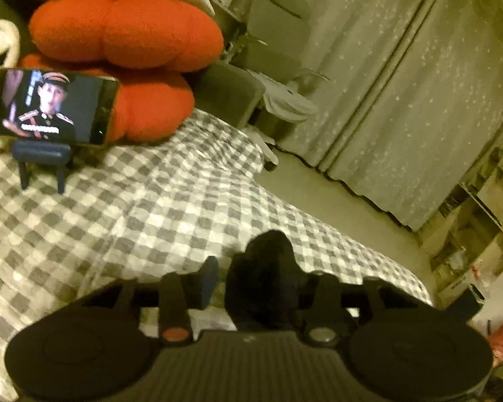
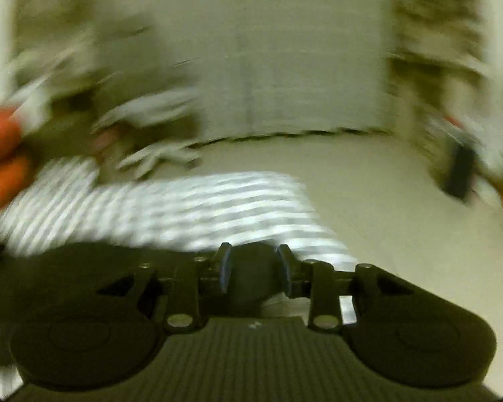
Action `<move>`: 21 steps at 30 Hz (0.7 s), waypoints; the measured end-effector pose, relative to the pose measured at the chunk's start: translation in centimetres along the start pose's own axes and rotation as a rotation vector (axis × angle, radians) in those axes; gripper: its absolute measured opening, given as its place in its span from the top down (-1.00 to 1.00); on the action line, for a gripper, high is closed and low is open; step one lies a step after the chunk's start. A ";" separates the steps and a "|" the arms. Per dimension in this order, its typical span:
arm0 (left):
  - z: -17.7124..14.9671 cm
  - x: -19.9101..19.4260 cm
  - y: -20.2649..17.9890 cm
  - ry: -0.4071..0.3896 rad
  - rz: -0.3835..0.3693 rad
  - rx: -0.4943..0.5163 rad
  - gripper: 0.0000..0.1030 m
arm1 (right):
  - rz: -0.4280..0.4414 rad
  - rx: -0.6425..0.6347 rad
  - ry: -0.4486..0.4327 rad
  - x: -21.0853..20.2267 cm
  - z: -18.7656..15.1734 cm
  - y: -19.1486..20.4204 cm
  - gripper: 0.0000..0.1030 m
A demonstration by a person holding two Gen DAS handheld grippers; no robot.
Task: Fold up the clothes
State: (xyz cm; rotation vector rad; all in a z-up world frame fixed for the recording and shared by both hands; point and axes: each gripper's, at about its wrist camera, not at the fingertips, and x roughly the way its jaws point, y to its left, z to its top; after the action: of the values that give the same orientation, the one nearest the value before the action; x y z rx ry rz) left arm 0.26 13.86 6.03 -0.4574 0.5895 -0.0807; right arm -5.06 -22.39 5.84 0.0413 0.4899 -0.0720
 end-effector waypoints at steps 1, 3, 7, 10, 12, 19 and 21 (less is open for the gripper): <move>-0.2 0.2 -0.2 0.010 0.001 0.012 0.03 | 0.053 -0.077 0.007 -0.1 -0.3 1.3 0.35; -0.5 0.7 -0.6 0.023 0.016 0.044 -0.14 | 0.128 -0.179 0.000 -0.5 -0.6 3.1 0.34; -0.7 1.6 -1.5 0.023 0.021 0.087 -0.26 | 0.241 -0.322 -0.014 -1.0 -0.9 4.5 0.34; -1.1 2.4 -2.1 0.024 0.037 0.116 -0.27 | 0.277 -0.417 0.011 -0.8 -1.4 5.9 0.34; -1.4 3.0 -2.7 0.034 0.054 0.149 -0.22 | 0.302 -0.450 0.017 -1.2 -2.1 6.3 0.34; -1.8 4.2 -2.4 0.058 0.080 0.149 0.92 | 0.248 -0.493 0.090 -0.4 -2.9 7.1 1.00; -1.4 3.4 -1.9 0.036 0.065 0.118 0.93 | 0.201 -0.479 0.058 -0.6 -2.7 6.8 1.00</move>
State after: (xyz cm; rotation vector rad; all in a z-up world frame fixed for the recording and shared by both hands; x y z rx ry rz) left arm 2.47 10.95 4.07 -0.3227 0.6310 -0.0619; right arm -6.35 -15.45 3.90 -0.3771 0.5478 0.2449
